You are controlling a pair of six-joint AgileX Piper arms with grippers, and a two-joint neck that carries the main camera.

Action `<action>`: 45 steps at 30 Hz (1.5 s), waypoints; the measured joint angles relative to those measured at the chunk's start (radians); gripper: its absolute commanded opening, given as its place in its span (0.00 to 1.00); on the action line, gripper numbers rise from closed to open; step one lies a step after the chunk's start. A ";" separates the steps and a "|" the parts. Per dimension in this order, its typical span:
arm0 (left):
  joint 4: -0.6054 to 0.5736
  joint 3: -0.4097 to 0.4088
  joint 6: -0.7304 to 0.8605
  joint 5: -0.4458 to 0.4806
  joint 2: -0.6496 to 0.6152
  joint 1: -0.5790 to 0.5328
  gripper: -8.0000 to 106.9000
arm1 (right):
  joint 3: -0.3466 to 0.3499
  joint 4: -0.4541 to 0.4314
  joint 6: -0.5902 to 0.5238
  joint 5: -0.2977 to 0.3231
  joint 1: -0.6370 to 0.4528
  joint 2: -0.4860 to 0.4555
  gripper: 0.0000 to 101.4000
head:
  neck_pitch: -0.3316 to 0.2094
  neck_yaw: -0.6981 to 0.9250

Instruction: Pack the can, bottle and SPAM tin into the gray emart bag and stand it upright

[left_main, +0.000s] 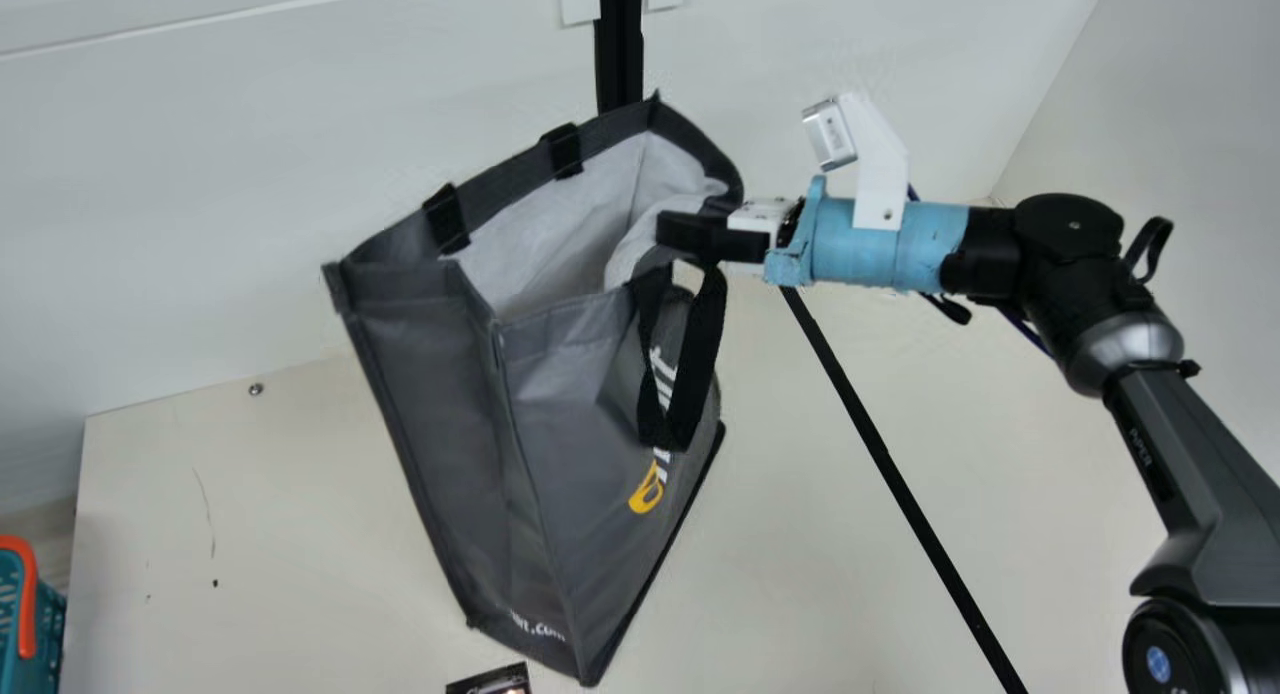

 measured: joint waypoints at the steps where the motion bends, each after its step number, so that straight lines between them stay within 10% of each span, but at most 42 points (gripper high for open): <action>1: 0.000 0.000 0.000 0.000 0.000 0.000 0.85 | -0.005 0.000 -0.001 -0.002 -0.010 0.000 0.00 | 0.000 0.000; 45: 0.000 0.000 0.000 0.000 0.000 0.000 0.85 | -0.385 -0.224 0.069 -0.144 -0.361 0.120 0.00 | 0.000 0.000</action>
